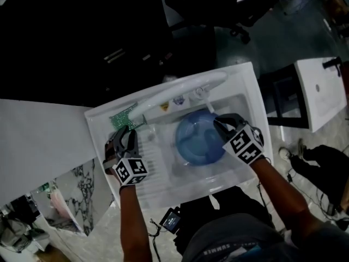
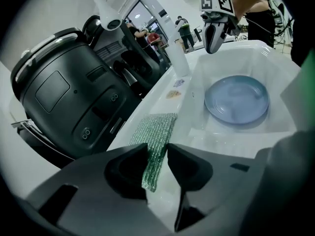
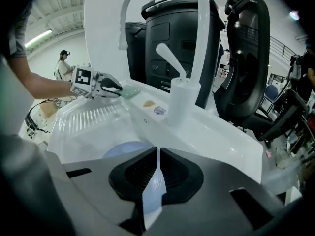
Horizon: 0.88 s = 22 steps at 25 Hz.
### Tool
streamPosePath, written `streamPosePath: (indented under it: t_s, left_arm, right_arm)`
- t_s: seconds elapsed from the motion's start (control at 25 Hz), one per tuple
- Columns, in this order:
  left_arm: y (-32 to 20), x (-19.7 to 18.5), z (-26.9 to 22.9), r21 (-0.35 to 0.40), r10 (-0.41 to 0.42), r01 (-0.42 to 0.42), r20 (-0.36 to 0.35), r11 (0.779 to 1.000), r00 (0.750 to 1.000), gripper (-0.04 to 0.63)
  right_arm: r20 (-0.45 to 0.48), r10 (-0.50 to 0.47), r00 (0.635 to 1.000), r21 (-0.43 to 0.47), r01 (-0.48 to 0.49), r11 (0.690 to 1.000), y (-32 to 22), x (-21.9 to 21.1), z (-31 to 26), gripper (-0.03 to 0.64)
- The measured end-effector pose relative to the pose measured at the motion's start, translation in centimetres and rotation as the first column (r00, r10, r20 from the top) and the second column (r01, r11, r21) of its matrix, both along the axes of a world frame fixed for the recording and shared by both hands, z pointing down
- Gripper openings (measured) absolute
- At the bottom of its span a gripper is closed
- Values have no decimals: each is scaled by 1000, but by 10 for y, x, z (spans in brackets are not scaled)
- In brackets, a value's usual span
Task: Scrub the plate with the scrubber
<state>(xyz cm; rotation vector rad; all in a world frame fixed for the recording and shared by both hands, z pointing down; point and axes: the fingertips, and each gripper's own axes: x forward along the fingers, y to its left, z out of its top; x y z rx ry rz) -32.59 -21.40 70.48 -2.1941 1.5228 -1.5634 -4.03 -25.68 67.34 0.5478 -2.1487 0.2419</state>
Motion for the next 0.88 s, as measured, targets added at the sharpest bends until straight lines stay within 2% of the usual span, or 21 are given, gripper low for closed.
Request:
streamPosePath:
  t_s: [0.28, 0.44, 0.88]
  left_arm:
    - [-1, 1, -7, 55, 17, -18, 19, 998, 1000, 88]
    - [0, 1, -11, 80, 19, -21, 23, 997, 1000, 74]
    - [6, 3, -22, 124, 36, -40, 28, 992, 999, 55]
  right_arm:
    - [-53, 66, 996, -61, -70, 996, -10, 15, 51, 35]
    - [-96, 108, 990, -110, -118, 987, -13, 25, 84, 120]
    - [-165, 211, 963, -212, -244, 946, -20, 47, 149, 155]
